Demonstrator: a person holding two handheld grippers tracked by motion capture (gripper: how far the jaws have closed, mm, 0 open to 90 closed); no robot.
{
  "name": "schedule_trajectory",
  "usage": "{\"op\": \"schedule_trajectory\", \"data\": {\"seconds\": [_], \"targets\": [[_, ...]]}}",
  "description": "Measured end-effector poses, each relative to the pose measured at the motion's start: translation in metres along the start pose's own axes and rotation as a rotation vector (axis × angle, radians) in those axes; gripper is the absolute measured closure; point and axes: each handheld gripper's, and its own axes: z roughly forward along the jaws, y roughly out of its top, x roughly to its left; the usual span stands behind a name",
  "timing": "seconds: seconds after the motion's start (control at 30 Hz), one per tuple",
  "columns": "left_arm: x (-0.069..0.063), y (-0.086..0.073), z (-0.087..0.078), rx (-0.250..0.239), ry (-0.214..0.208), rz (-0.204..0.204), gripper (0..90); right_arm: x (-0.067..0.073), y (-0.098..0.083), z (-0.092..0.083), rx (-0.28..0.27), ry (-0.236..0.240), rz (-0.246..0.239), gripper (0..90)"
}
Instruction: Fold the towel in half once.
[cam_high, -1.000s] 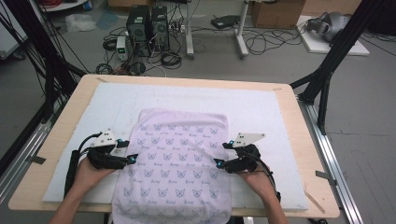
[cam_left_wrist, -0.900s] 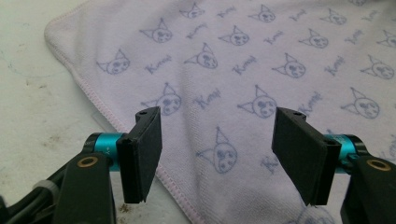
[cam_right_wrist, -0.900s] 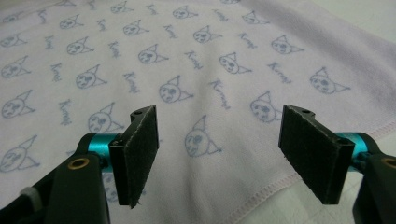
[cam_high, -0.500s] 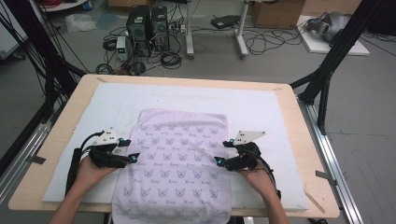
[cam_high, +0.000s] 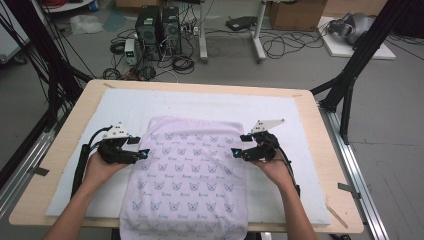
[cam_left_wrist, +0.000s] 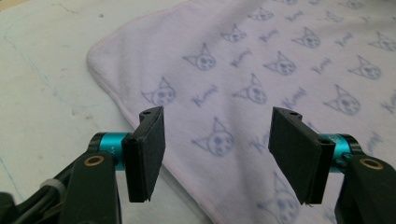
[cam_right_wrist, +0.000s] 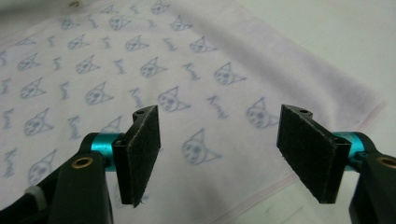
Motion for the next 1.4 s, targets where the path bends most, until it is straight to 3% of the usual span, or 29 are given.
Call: {"op": "schedule_trajectory", "data": {"seconds": [0.23, 0.3, 0.43, 0.53, 0.67, 0.77, 0.87, 0.97, 1.03, 1.2, 1.4], "targets": [[0.026, 0.029, 0.016, 0.015, 0.035, -0.024, 46.4, -0.023, 0.027, 0.005, 0.040, -0.034, -0.010, 35.0], [0.035, 0.033, 0.022, 0.025, 0.061, -0.037, 48.5, -0.030, 0.031, 0.007, 0.060, -0.050, -0.015, 37.3], [0.049, 0.028, 0.039, 0.096, 0.107, -0.053, 53.0, -0.045, 0.032, 0.015, 0.087, -0.078, 0.013, 40.6], [0.050, 0.021, 0.052, 0.153, 0.143, -0.042, 53.6, -0.053, 0.025, 0.025, 0.112, -0.098, 0.042, 41.7], [0.050, 0.018, 0.063, 0.148, 0.147, -0.060, 55.3, -0.060, 0.018, 0.040, 0.166, -0.120, 0.052, 44.7], [0.049, 0.018, 0.067, 0.138, 0.118, -0.075, 71.4, -0.062, 0.014, 0.049, 0.201, -0.132, 0.060, 51.3], [0.049, 0.020, 0.067, 0.152, 0.114, -0.077, 83.0, -0.058, 0.012, 0.055, 0.186, -0.168, 0.066, 63.4], [0.050, 0.022, 0.064, 0.148, 0.120, -0.095, 85.5, -0.056, 0.014, 0.056, 0.187, -0.145, 0.063, 85.3], [0.053, 0.023, 0.058, 0.118, 0.112, -0.118, 85.7, -0.053, 0.017, 0.054, 0.196, -0.149, 0.049, 86.3], [0.054, 0.029, 0.038, 0.069, 0.090, -0.100, 86.1, -0.049, 0.026, 0.035, 0.145, -0.148, 0.008, 87.1], [0.038, 0.030, 0.007, -0.003, 0.060, -0.059, 86.1, -0.030, 0.037, 0.002, 0.071, -0.102, -0.016, 87.2]]}}
